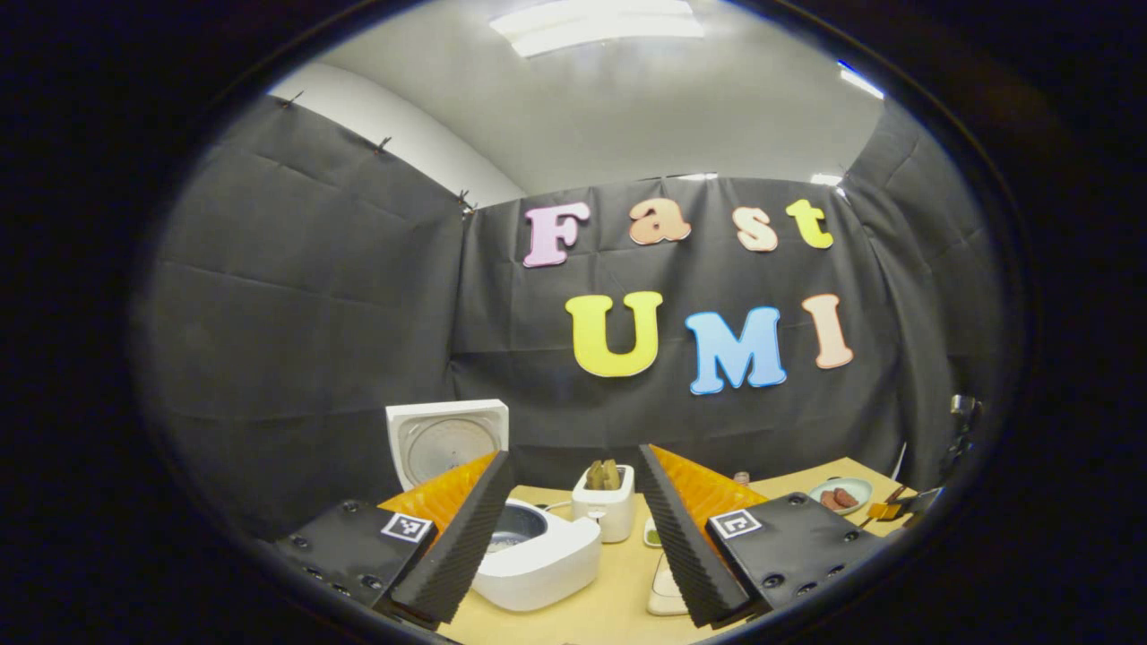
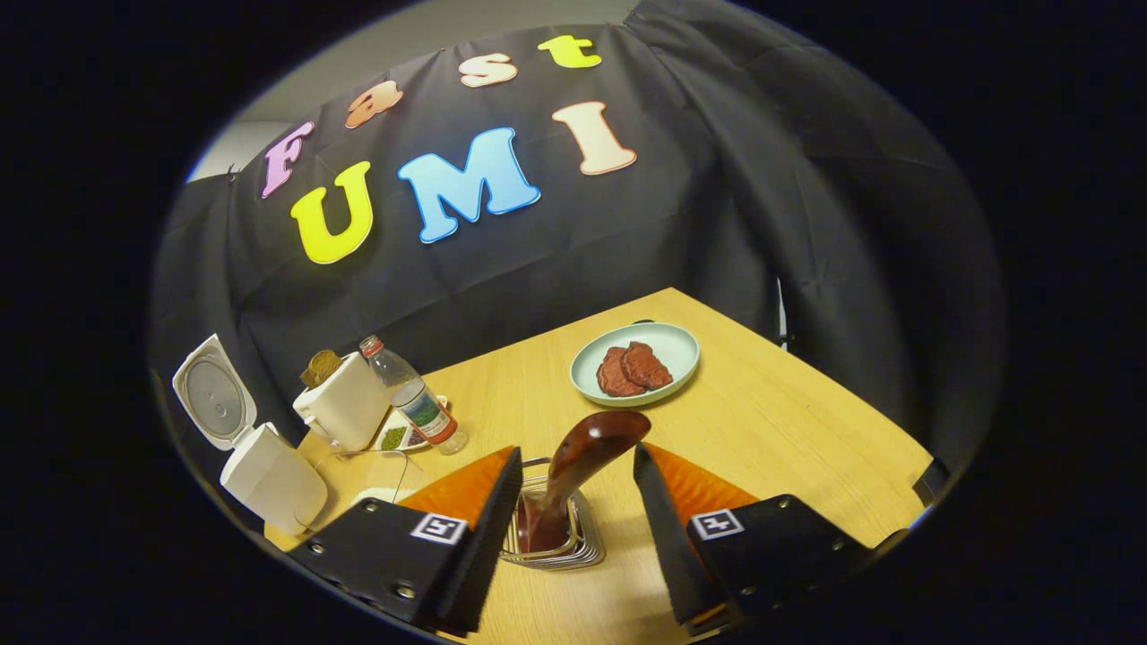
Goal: Close the left gripper, press the button to open the rice cooker; take a wooden spoon from the chopstick holder with the right hand, scoop a spoonful of rice and pour it into the rice cooker, then put the wooden spoon back into the chopstick holder.
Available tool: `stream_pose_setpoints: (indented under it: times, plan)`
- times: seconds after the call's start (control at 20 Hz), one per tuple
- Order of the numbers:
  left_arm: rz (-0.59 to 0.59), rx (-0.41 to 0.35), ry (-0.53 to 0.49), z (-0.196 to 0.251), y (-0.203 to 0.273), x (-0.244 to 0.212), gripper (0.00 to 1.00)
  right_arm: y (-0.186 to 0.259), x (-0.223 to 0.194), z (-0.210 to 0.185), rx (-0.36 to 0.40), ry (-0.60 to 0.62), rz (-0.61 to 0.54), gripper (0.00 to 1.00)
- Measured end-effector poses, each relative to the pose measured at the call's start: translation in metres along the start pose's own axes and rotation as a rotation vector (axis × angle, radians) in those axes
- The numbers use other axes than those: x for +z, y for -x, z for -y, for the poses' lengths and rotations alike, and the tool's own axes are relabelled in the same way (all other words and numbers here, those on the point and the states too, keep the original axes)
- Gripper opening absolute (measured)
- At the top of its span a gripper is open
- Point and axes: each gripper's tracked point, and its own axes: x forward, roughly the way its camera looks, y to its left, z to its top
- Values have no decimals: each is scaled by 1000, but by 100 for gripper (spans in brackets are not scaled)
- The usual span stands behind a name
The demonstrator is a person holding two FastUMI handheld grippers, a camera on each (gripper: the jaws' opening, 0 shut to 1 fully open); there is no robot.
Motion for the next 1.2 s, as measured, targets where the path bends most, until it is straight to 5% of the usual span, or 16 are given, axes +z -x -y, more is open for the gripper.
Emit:
stream_pose_setpoints:
  times: [0.2, 0.3, 0.4, 0.85, 1.2]
  plan:
    - [-20, 29, 15, -6, 5, -6, 99, -11, -12, -9, 38, -34, -63, 30]
    - [-13, 39, 20, -11, 11, -2, 99, -10, -9, -10, 53, -40, -89, 28]
    - [-10, 46, 7, -19, 13, -4, 99, -15, -12, -15, 56, -35, -85, 11]
    - [27, 27, 22, -57, 5, 0, 94, 23, 31, -50, 24, 108, 17, 11]
    - [7, -4, 64, -95, -3, -20, 97, 44, 60, -112, 58, 112, 102, 11]
